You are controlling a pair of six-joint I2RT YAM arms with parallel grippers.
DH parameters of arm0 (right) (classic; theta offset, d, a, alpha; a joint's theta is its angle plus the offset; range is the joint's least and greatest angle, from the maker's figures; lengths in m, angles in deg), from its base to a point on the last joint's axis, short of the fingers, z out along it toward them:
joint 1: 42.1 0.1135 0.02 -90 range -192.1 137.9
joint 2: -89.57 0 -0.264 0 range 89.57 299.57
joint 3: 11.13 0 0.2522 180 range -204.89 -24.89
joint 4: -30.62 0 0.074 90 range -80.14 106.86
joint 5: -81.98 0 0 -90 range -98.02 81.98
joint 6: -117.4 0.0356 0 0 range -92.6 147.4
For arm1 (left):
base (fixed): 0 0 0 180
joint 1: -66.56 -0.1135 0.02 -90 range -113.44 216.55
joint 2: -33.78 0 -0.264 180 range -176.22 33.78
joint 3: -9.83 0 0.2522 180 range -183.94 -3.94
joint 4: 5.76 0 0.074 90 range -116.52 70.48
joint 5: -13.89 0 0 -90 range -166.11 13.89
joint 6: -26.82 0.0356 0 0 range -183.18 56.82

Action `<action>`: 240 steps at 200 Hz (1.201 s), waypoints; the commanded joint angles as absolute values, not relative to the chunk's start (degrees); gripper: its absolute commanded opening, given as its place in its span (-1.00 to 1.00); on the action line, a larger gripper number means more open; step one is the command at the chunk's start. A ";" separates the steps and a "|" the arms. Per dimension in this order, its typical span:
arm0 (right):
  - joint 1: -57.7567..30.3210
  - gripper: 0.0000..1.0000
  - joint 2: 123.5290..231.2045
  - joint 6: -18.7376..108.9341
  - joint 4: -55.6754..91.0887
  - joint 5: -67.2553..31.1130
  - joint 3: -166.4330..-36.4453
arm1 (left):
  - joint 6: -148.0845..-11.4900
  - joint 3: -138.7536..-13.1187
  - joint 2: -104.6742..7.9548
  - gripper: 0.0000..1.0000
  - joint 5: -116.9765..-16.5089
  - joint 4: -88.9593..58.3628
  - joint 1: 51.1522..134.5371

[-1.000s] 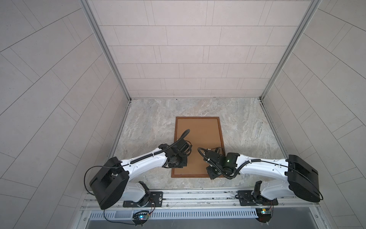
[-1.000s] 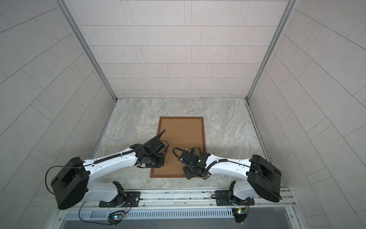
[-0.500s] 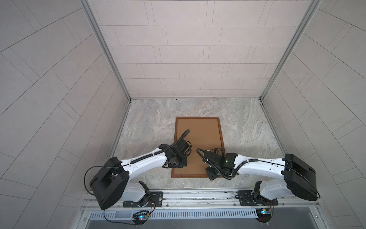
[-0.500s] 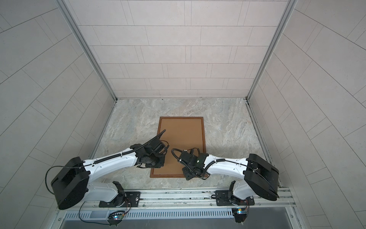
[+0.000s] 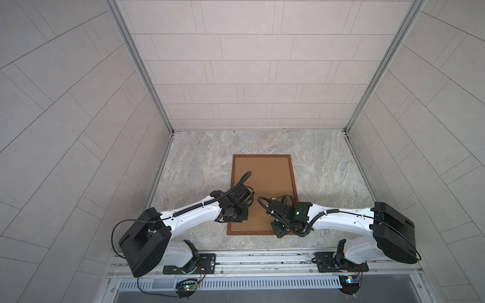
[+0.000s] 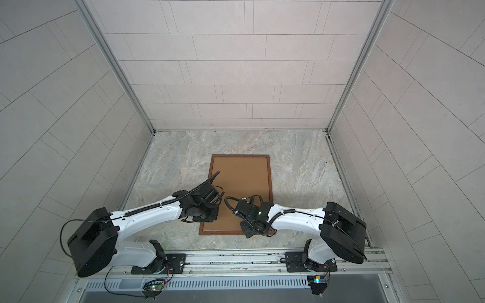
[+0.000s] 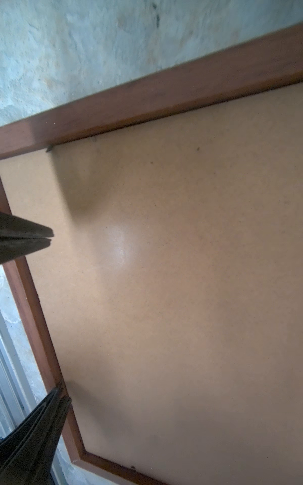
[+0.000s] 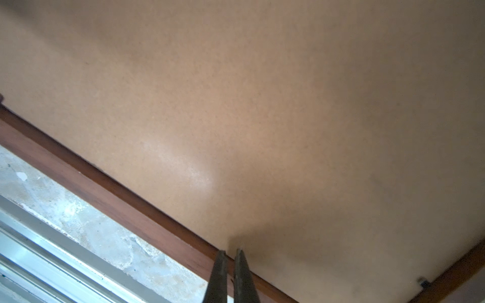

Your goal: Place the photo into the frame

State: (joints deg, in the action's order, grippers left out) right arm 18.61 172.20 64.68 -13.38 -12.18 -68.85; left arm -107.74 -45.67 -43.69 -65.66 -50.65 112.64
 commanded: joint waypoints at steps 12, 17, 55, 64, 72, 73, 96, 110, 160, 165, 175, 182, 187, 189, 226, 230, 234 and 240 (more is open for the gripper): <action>18.46 -1.00 174.19 63.78 -15.33 -8.43 -68.26 | -107.97 -45.15 -44.02 -0.89 -65.74 -50.54 112.35; 18.48 -1.00 174.36 63.87 -15.15 -8.44 -68.26 | -108.00 -45.13 -44.00 -0.89 -65.74 -50.54 112.39; 18.46 -1.00 175.47 63.89 -14.70 -7.30 -67.69 | -108.00 -45.09 -44.18 -0.89 -65.61 -50.37 112.34; 18.46 -1.00 175.91 63.79 -14.69 -7.08 -67.56 | -108.00 -45.19 -44.19 -0.89 -65.48 -50.37 112.35; 18.46 -1.00 176.28 63.76 -14.78 -6.90 -67.56 | -108.00 -45.19 -44.09 -0.89 -65.56 -50.37 112.35; 18.50 -1.00 176.30 63.77 -14.78 -6.89 -67.58 | -108.00 -45.18 -44.09 -0.89 -65.52 -50.37 112.35; 18.46 -1.00 177.46 63.72 -14.48 -7.18 -67.33 | -107.92 -45.32 -44.00 -0.89 -65.48 -50.50 112.35; 18.46 -1.00 177.95 63.70 -14.11 -7.86 -67.16 | -107.92 -45.30 -43.85 -0.89 -65.65 -50.80 112.35; 17.73 -1.00 174.51 62.86 -20.04 -9.09 -72.40 | -107.36 -47.09 -42.04 -0.89 -63.27 -52.18 110.61; 17.46 -1.00 173.49 62.52 -21.21 -8.99 -73.54 | -107.03 -47.45 -41.68 -0.88 -62.91 -52.48 110.11; 16.71 -1.00 171.71 61.97 -23.16 -8.87 -75.67 | -105.91 -48.56 -41.00 -0.88 -62.14 -53.35 108.78; 15.56 -1.00 170.47 61.37 -24.49 -9.06 -77.42 | -105.05 -49.65 -40.67 -0.88 -61.83 -54.36 107.65; 14.59 -1.00 169.77 60.80 -25.36 -9.47 -78.48 | -103.44 -50.34 -40.53 -0.88 -61.58 -55.17 106.85; 13.81 -1.00 169.39 60.24 -25.72 -9.69 -79.08 | -102.93 -50.74 -40.54 -0.88 -61.54 -55.48 106.51; 0.83 -1.00 167.74 56.05 -23.50 -12.99 -82.92 | -99.75 -53.63 -41.00 -0.88 -59.55 -55.38 100.30; -0.96 -1.00 167.94 55.83 -22.76 -13.96 -83.05 | -99.52 -53.92 -41.21 -0.88 -59.23 -54.94 99.85; -2.68 -1.00 168.37 55.64 -22.11 -14.94 -83.15 | -99.36 -54.17 -41.54 -0.88 -58.97 -54.59 99.19; -5.12 -1.00 169.07 55.27 -20.94 -16.49 -83.39 | -99.08 -54.79 -42.10 -0.88 -58.53 -54.23 98.28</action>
